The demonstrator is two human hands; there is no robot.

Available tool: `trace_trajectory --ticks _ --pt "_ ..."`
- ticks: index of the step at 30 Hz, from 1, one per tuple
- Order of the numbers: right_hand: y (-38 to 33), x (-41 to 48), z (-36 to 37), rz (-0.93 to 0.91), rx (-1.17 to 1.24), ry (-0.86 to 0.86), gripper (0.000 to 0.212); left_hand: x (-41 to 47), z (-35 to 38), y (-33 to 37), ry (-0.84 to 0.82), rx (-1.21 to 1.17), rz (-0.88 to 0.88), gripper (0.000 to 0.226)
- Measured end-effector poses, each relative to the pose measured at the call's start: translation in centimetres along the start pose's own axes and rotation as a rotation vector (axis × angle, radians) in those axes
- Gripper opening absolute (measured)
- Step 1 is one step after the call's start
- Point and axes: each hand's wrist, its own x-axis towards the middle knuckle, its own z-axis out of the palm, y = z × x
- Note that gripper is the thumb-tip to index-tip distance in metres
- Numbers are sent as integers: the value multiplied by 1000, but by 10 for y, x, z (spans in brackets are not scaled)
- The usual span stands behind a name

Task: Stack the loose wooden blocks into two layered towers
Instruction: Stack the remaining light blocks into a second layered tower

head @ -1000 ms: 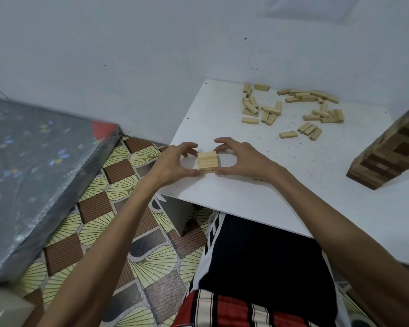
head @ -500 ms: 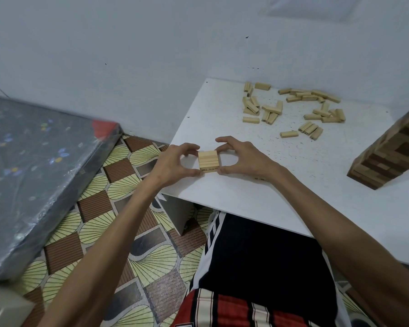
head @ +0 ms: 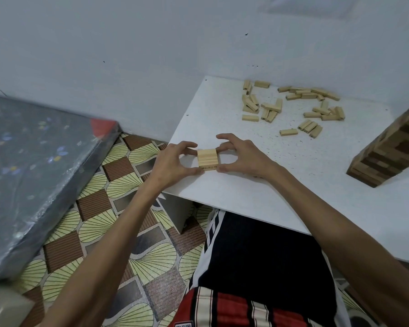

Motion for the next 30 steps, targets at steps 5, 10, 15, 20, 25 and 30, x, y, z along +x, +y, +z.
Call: trace_trajectory --ticks 5,10,15,20,25,30 --pt "0 0 -1 3 3 -6 87 -1 0 3 10 32 13 76" --pt "-1 -2 0 -10 -10 -14 87 -3 -1 5 -8 82 36 81" --pt "-2 -6 -2 -8 1 -15 90 -4 -3 5 -46 81 37 93" --pt "-1 -18 -14 -13 -46 26 77 -4 -10 8 -67 -2 38 91" --pt "3 -39 -33 -9 -155 112 50 4 -11 32 -52 -54 81 60" --pt "13 -66 -57 -9 -174 204 38 15 0 74 -100 -79 161 49"
